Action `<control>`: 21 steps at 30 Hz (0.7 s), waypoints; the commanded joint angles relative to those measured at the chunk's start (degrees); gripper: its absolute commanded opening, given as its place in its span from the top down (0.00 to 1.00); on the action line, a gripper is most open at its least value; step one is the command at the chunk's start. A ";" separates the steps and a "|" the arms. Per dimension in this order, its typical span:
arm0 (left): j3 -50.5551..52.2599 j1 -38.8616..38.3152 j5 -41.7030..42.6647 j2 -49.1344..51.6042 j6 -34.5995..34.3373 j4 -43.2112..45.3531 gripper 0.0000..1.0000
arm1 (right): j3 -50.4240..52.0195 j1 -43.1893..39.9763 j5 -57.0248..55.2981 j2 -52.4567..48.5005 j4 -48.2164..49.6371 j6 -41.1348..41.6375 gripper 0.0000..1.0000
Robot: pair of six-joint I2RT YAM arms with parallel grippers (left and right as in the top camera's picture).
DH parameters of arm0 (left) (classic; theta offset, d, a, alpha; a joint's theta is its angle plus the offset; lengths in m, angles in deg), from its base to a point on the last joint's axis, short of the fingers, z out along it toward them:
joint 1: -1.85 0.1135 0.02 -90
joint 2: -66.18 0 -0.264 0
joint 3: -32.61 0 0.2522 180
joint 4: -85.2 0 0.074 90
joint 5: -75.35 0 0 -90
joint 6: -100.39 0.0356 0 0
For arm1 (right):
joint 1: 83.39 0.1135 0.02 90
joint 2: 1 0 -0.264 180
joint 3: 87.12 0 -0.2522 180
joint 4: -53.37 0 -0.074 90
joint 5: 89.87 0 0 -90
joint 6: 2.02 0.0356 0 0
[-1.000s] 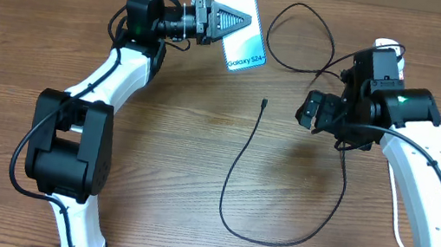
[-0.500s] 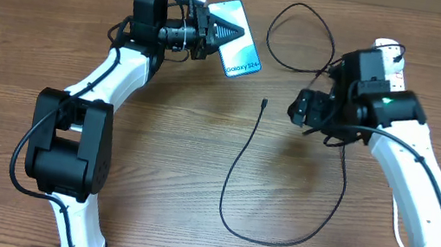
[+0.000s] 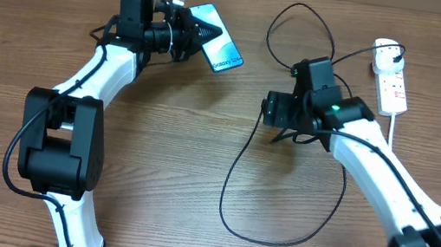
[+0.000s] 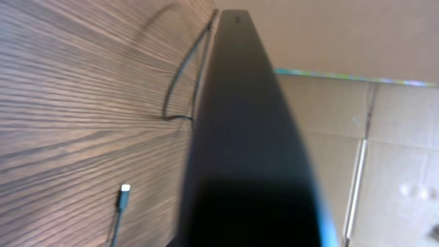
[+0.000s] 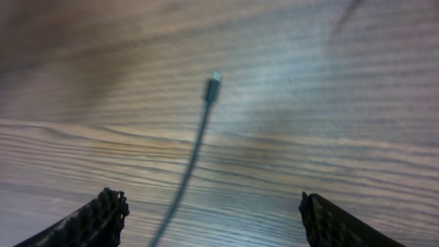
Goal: Plug charger to phone and switch on socket
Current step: 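Release the phone from the right gripper and move it toward the cable, then lower the open right gripper over the black cable's USB-C tip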
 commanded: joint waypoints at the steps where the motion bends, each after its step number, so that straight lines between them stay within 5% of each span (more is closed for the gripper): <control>1: -0.90 -0.37 -2.49 -0.42 4.59 -0.68 0.96 | -3.15 -0.11 -2.67 -3.26 -0.20 -0.09 0.19; 21: -0.90 -0.35 -3.13 -0.42 8.74 -3.67 0.96 | -4.85 0.85 -2.64 -12.31 12.33 1.77 0.43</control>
